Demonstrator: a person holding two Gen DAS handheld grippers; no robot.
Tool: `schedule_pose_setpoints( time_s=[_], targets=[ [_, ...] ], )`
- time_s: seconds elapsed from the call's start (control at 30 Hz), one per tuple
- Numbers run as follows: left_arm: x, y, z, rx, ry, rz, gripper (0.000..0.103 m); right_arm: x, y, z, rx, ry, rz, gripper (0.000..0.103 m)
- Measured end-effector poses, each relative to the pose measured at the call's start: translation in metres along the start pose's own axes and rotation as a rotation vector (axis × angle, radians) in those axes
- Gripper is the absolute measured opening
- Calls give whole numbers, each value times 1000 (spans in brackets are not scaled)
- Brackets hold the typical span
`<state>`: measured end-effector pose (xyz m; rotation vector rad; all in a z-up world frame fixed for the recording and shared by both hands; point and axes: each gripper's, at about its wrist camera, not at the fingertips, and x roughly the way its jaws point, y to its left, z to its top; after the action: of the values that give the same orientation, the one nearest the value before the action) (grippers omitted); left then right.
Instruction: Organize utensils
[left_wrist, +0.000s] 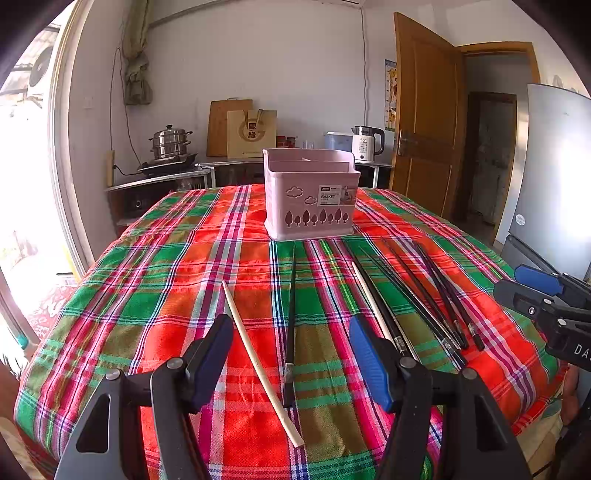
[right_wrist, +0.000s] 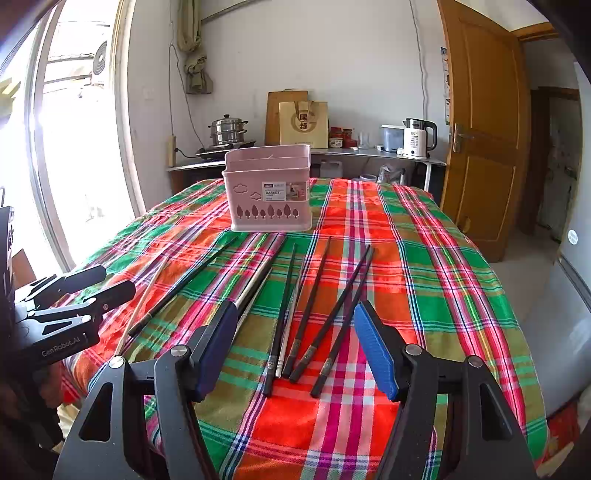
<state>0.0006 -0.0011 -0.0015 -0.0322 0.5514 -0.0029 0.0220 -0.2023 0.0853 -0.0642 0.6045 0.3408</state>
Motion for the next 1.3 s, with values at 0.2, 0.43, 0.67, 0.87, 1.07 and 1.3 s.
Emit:
schedule_pose_setpoints(
  time_s=[0.2,0.43,0.67,0.87,1.07,1.3],
  targets=[
    [-1,-1,-1,4,-4,-2,65,1,1,1,1,0,-1,66],
    [-2,-3,0,2,-7,-8,65,0,0,1,2,-9,-4,66],
    [-3,-3,0,-2,-7,-8,65,0,0,1,-1,-7,-3,66],
    [-3,-3,0,-5,-5,-11,65,1,0,0,0,-4,-2,66],
    [-3,-2,0,-9,-4,-13,65,1,1,0,-3,-5,-4,66],
    [-4,-1,0,-12,-2,-15,65,2,0,0,-2,1,-11,66]
  ],
)
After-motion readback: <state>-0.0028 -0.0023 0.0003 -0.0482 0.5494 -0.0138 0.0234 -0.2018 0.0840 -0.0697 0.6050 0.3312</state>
